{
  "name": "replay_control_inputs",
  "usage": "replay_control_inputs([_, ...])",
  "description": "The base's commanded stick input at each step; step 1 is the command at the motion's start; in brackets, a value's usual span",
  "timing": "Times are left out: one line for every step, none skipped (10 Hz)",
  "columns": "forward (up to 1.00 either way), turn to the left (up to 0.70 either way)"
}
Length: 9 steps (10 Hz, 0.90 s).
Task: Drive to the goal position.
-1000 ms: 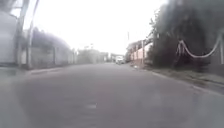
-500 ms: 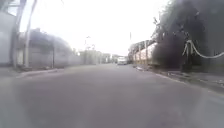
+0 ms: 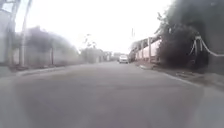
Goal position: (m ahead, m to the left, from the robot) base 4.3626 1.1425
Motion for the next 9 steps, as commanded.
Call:
replay_control_inputs([1.0,0.0])
replay_control_inputs([1.0,0.0])
replay_control_inputs([1.0,0.0])
replay_control_inputs([1.0,0.0])
replay_control_inputs([1.0,-0.14])
replay_control_inputs([1.0,-0.31])
replay_control_inputs([1.0,-0.4])
replay_control_inputs([1.0,-0.4])
replay_control_inputs([1.0,-0.13])
